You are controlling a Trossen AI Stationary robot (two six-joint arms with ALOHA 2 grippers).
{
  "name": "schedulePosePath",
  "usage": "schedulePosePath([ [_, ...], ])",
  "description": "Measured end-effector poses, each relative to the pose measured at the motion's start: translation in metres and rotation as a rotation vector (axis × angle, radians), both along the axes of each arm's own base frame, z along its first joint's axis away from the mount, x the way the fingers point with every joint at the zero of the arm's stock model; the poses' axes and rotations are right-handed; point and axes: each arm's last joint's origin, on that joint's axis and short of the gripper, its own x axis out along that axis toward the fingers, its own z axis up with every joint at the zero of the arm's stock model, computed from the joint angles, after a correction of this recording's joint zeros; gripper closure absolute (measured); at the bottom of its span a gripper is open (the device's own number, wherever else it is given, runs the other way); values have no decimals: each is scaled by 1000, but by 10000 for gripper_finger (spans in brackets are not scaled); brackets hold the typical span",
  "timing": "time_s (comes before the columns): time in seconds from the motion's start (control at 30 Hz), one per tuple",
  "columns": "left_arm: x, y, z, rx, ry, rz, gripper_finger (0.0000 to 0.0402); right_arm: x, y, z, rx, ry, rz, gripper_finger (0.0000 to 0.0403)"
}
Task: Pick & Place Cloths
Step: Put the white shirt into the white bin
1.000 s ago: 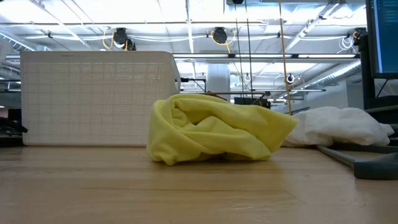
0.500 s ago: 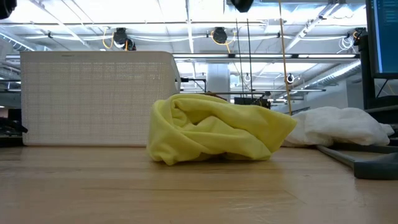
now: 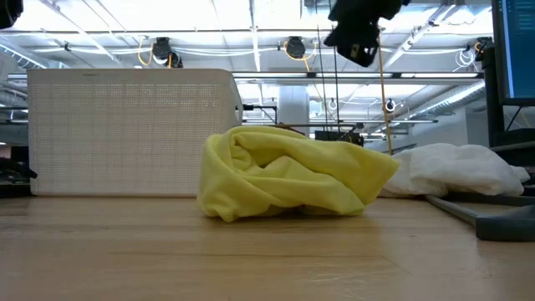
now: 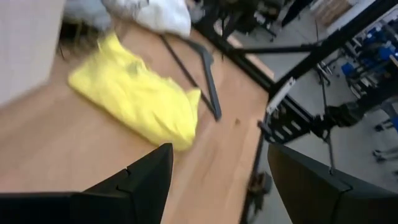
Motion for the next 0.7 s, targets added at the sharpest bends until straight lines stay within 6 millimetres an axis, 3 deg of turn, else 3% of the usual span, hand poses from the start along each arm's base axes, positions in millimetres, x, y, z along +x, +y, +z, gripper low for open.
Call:
schedulePosePath([
  [0.4, 1, 3, 2, 213, -64, 3, 135, -7, -17, -10, 15, 152, -82, 273],
  [0.7, 1, 3, 2, 318, -52, -47, 135, -17, -20, -18, -55, 259, -39, 273],
])
